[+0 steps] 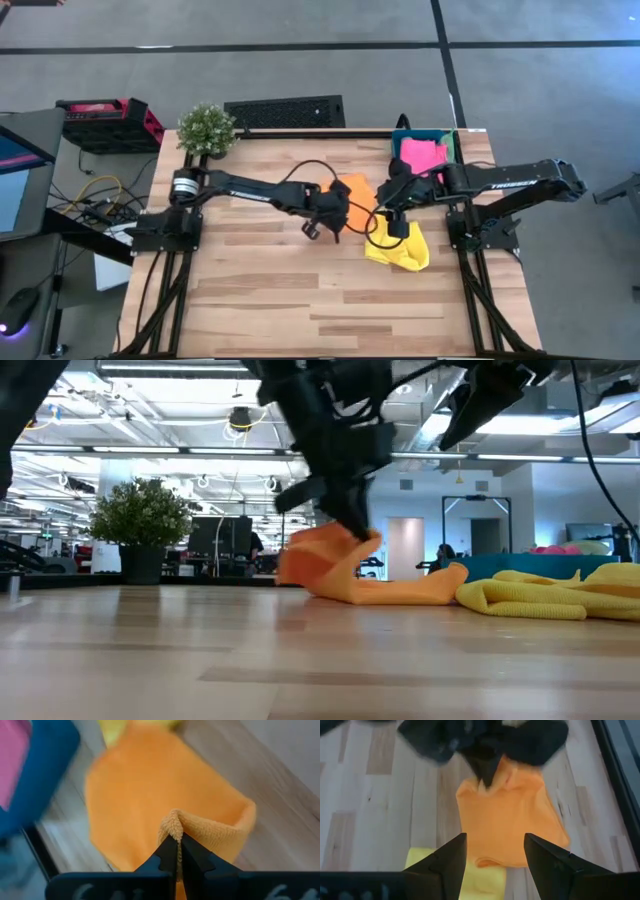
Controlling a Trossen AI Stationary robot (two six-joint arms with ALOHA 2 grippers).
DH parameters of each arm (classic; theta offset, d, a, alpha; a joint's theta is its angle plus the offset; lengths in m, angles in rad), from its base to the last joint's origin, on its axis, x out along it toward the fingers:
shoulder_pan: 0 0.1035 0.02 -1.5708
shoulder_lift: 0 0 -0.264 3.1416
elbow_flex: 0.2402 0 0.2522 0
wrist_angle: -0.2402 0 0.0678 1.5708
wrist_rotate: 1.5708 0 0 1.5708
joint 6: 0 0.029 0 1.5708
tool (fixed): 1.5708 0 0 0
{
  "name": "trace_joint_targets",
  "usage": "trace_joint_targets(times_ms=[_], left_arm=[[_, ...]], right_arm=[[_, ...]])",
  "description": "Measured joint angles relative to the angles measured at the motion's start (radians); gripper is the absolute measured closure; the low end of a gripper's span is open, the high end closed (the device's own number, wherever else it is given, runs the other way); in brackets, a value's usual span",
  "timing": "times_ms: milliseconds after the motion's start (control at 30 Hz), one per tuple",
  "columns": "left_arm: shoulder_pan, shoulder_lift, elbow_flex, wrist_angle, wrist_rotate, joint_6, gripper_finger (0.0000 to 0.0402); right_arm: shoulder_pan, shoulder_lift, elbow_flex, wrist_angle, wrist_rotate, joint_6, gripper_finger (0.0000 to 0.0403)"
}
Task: Fold microfiber towels
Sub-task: Fold the orange microfiber towel on the table
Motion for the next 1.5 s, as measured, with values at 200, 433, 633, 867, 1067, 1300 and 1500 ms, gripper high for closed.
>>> trace_joint_targets(times_ms=[200,433,633,867,1067,1300,1500], left_arm=[[0.006,0.091,0.141,0.000,0.039,0.208,0.0401],[0.030,0.183,0.241,0.007,0.058,0.325,0.0401],[0.042,0.206,0.273,0.081,0.156,0.382,0.0401],[0.042,0.219,0.275,0.114,0.187,0.399,0.0401],[0.043,0.240,0.272,0.116,0.173,0.384,0.0385],[0.042,0.268,0.272,0.160,0.123,0.372,0.0327],[0.022,0.271,0.272,0.165,-0.053,0.334,0.0285]], right_arm=[[0.000,-0.023,0.000,-0.026,0.000,0.006,0.0181],[0.000,-0.059,0.000,-0.070,0.002,0.051,0.0181],[0.000,-0.082,0.000,-0.097,0.030,0.053,0.0181],[-0.001,-0.097,0.000,-0.107,0.056,0.053,0.0181],[-0.001,-0.100,0.000,-0.108,0.056,0.052,0.0181],[-0.001,-0.100,0.000,-0.108,0.056,0.052,0.0181],[-0.001,-0.100,0.000,-0.108,0.056,0.052,0.0181]])
